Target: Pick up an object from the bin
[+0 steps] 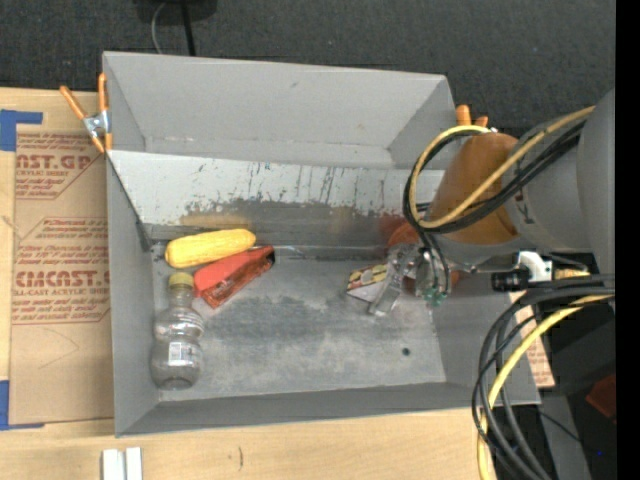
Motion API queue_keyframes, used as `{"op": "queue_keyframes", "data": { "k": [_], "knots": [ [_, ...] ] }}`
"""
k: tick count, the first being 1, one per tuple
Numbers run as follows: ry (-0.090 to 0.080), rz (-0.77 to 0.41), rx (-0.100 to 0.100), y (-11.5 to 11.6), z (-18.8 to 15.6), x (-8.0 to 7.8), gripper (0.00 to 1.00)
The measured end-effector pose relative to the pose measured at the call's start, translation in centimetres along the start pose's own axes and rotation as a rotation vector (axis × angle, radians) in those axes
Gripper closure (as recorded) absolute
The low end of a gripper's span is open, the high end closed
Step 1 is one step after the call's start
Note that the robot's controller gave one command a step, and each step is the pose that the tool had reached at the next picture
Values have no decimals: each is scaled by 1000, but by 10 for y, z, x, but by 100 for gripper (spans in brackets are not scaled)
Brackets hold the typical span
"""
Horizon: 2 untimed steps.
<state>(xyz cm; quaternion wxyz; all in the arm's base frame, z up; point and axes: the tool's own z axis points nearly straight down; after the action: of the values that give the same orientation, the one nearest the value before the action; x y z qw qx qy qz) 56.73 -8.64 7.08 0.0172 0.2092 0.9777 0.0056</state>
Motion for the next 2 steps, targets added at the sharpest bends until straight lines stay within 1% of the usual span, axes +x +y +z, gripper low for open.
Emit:
{"op": "queue_keyframes", "data": {
  "k": [1, 2],
  "knots": [
    [-2, -39, -1, 0, -105, 1, 100],
    [-2, -40, 0, 0, -105, 1, 100]
  ]
}}
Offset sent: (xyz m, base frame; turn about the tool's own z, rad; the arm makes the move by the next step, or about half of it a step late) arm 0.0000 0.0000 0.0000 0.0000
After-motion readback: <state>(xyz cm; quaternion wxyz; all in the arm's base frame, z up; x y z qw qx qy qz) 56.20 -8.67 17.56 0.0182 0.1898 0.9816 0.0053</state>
